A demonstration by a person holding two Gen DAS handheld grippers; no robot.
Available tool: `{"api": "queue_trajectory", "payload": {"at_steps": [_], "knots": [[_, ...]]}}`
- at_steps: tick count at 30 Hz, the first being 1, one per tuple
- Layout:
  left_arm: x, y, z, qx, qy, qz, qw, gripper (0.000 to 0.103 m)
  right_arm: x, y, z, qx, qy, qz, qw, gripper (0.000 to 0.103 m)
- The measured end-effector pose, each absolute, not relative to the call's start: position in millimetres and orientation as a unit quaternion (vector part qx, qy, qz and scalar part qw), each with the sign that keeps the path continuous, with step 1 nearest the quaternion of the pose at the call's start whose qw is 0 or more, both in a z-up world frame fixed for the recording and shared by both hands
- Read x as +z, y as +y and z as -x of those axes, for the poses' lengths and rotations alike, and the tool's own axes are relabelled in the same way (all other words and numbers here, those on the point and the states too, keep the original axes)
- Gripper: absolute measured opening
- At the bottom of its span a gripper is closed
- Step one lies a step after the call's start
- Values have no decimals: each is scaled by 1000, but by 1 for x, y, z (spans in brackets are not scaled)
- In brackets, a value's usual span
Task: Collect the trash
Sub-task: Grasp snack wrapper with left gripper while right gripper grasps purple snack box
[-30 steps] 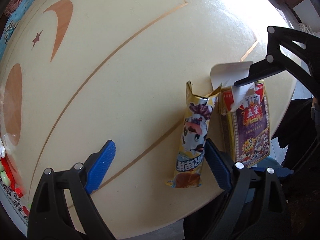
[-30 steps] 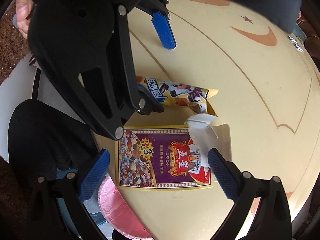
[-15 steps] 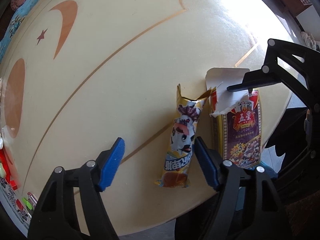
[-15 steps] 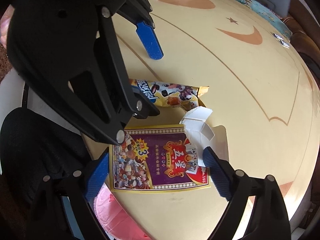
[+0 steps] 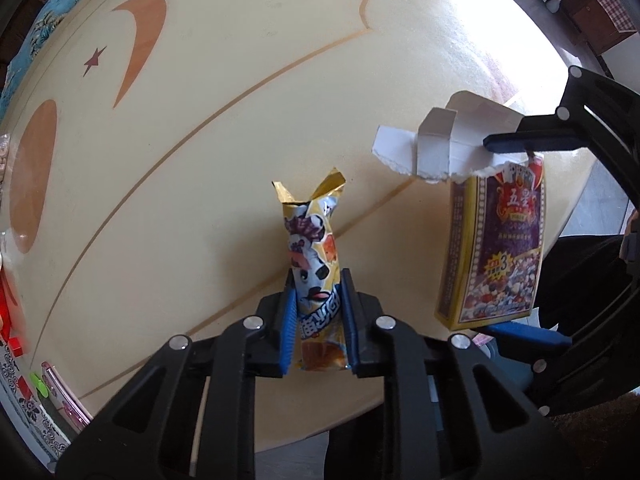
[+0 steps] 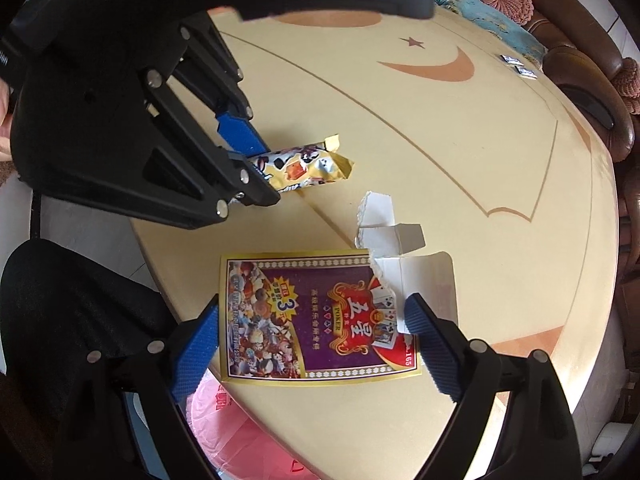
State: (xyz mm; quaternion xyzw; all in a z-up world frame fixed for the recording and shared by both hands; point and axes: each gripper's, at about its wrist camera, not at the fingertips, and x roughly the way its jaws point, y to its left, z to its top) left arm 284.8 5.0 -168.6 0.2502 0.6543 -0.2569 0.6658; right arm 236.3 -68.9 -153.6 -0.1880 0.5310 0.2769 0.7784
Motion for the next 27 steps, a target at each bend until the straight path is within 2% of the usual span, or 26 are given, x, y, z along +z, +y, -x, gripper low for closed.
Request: {"api": "queue_trajectory", "payload": {"at_steps": [16,27], "knots": [[-129,14,-267,-247,629,-249,693,20,-109,-83,-210,247,504,179,808,86],[-75,5,-219,-256,591,-262,719,20,-54,-104,-153,222,470,167,838,86]]}}
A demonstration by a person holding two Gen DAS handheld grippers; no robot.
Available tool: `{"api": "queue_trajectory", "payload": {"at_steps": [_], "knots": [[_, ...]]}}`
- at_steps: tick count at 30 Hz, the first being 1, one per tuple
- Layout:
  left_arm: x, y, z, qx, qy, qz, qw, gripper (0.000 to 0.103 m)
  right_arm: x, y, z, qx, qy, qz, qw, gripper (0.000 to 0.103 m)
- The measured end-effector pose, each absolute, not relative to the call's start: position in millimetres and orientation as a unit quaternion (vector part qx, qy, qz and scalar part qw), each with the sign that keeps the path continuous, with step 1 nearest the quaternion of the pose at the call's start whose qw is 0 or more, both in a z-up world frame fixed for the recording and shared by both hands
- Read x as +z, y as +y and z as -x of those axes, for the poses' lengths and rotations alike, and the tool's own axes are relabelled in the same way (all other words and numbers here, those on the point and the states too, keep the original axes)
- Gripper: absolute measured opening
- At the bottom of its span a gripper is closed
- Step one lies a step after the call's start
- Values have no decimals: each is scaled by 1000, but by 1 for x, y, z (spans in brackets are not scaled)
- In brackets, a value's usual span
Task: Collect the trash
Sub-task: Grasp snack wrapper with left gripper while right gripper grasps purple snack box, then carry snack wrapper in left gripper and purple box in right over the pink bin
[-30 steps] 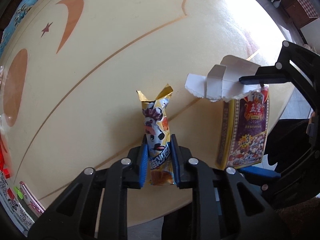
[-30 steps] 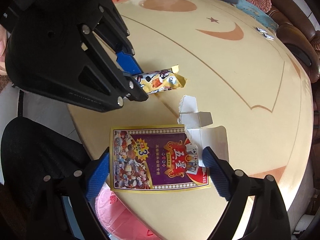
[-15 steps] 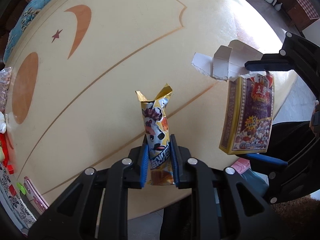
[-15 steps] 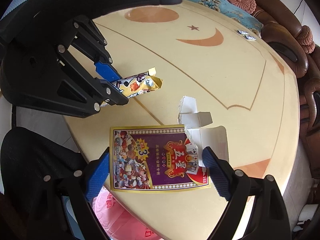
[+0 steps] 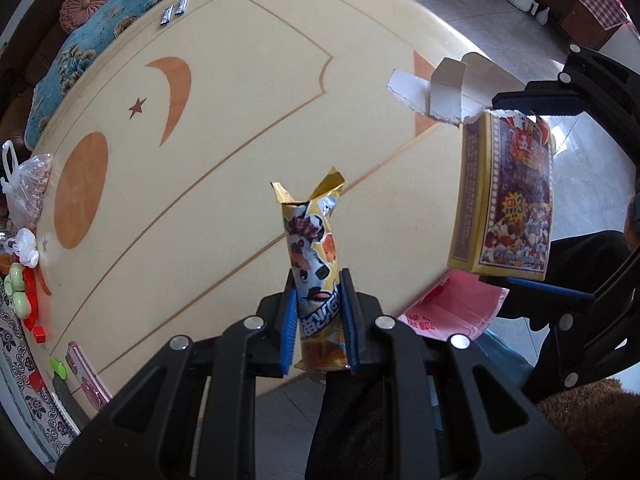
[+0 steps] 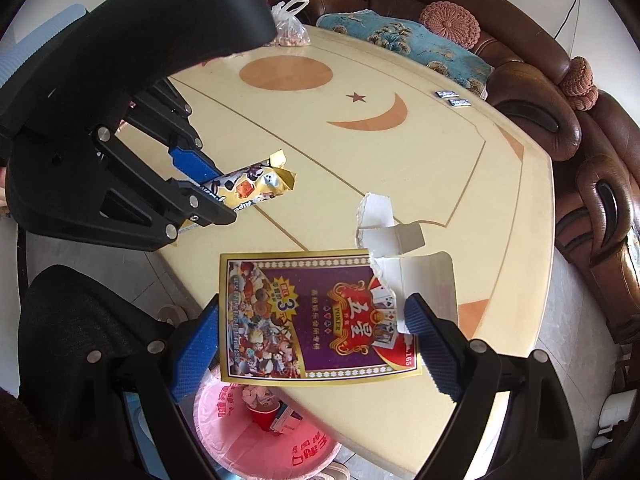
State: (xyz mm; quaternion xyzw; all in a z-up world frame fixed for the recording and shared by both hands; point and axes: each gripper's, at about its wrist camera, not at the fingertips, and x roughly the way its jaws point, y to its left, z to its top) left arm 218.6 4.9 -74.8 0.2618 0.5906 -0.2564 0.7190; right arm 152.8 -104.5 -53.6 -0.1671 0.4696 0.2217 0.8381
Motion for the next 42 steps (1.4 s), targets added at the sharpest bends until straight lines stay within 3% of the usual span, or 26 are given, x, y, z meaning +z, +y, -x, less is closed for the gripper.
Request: {"api": "queue_trajectory", "payload": {"at_steps": [6,15,28,42], "knots": [[-42,-7,-184,-263,569,-247,739,20,-25,-121,-113,202,454,159,853,86],[-50,-21,-136,-270,559,-227,751,20,-21,-140,-63,178,454,141,862,86],[-97,-35,-78,-291,560,-195,751,20,-70,-146,-9,163,482,107,854,86],[-184,-39,-54,-296,601,-147,728,20,-144,-153,8,155,521,67,837,86]]}}
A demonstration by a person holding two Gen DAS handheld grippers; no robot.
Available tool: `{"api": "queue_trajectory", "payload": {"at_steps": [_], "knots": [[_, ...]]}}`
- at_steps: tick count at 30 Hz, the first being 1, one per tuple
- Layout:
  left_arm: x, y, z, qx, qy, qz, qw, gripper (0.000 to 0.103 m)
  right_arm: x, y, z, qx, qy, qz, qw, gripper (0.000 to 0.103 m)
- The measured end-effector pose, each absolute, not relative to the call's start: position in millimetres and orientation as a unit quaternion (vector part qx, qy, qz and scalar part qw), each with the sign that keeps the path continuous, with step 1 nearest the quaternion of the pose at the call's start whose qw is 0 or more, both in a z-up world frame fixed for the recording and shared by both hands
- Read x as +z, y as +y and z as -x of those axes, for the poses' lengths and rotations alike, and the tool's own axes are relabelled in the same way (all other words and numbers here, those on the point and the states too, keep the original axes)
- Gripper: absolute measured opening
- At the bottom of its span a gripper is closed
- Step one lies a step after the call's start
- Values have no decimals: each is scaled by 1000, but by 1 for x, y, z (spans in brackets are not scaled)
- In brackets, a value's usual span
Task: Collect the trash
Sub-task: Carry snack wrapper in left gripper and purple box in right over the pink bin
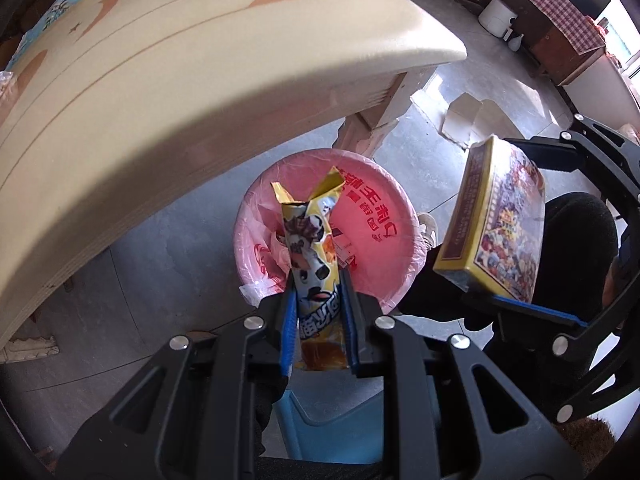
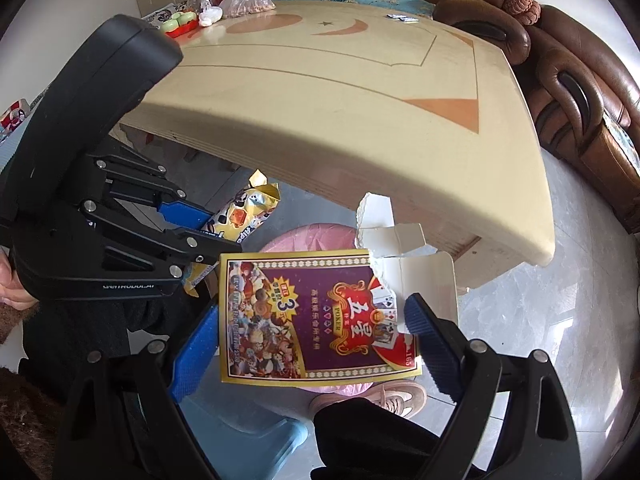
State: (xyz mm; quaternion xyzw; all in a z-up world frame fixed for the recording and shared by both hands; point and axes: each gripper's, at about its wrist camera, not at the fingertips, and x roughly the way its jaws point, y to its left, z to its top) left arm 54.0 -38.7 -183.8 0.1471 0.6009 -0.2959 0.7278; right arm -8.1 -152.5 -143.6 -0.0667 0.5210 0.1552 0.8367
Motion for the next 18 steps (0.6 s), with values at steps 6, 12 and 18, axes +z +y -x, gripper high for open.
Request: {"api": "queue_trajectory", "payload": {"at_steps": [6,12,18], "knots": [[-217,-46,-56,-283,614,-143,723,20,-171,-155,2,149,533,52,831,86],[-247,-53,-64,-272,631,-147,712,20,-202,-164,-10,141,554,27,820,86],[-276,-59,-75,-267,651,-143,696,20,-233,-174,-24,129,575,13,808,86]]}}
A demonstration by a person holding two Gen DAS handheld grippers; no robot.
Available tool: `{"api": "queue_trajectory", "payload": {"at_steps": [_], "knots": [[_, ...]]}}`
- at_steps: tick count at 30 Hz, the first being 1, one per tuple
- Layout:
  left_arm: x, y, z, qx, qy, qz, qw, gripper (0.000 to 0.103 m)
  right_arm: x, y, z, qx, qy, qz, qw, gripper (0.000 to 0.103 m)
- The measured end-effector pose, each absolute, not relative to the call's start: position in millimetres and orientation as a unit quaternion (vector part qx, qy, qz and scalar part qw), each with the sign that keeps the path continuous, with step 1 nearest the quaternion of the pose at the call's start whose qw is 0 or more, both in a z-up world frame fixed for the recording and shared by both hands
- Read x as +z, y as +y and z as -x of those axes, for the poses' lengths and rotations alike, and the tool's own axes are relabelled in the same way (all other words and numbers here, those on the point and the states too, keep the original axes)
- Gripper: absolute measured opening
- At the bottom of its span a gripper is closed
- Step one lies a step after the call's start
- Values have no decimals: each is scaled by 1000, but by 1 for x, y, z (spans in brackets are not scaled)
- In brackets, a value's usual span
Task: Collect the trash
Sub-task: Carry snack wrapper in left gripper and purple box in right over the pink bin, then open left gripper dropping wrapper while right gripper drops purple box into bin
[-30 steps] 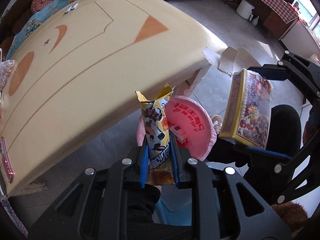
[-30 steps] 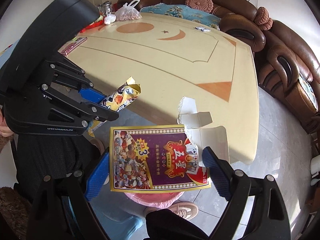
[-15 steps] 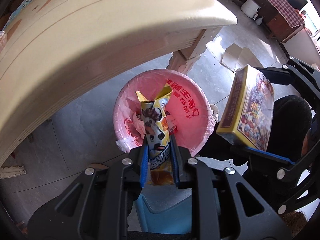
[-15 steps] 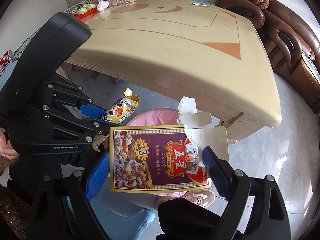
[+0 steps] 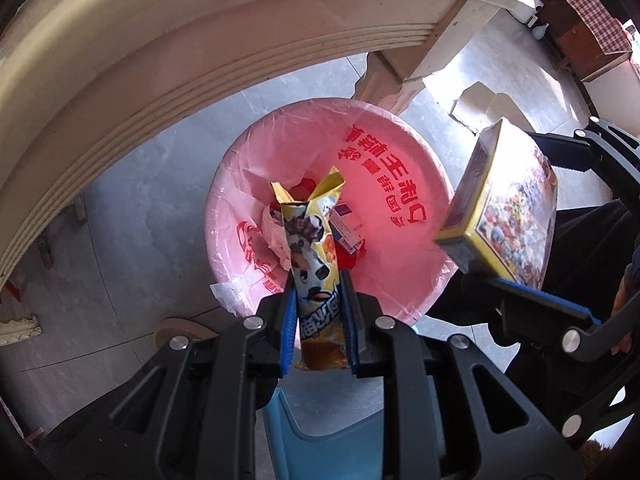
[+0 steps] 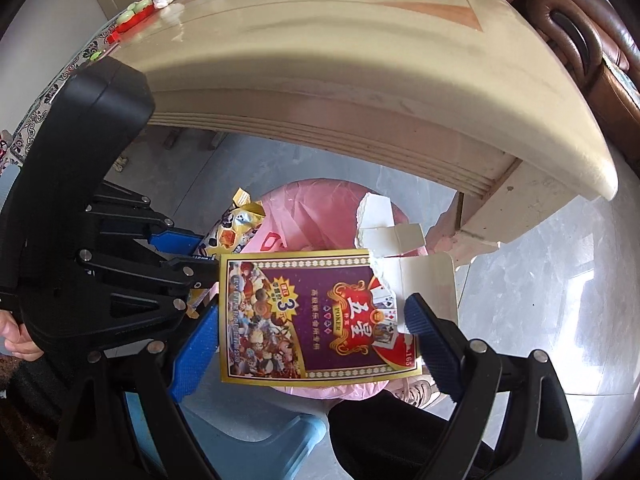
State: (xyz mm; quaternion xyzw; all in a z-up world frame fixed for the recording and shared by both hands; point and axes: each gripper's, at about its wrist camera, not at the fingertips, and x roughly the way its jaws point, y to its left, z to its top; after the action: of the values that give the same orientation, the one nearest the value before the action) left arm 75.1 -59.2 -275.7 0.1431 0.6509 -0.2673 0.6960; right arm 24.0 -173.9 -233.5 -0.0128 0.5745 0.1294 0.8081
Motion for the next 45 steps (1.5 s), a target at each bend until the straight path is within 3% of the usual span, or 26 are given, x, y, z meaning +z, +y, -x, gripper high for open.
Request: {"api": "queue_trajectory", "payload": {"at_steps": [23,28,30,41,45], "knots": [[-371,-74,-100,-246,717,-108,643,21,-317,-187,-46,119,642,-15,757,86],[-369,-73,-104,-230,707,-115,659,52,-325,-181,-47,124,649,-11,751,88],[-371,-70,-106,-221,710,-116,658,57,-327,-178,-48,123,650,-10,750,88],[-376,-67,-106,-202,714,-136,656,63,-339,-177,-54,124,664,-11,737,89],[-368,-57,-106,-192,709,-128,667,71,-342,-173,-55,118,662,1,740,89]]}}
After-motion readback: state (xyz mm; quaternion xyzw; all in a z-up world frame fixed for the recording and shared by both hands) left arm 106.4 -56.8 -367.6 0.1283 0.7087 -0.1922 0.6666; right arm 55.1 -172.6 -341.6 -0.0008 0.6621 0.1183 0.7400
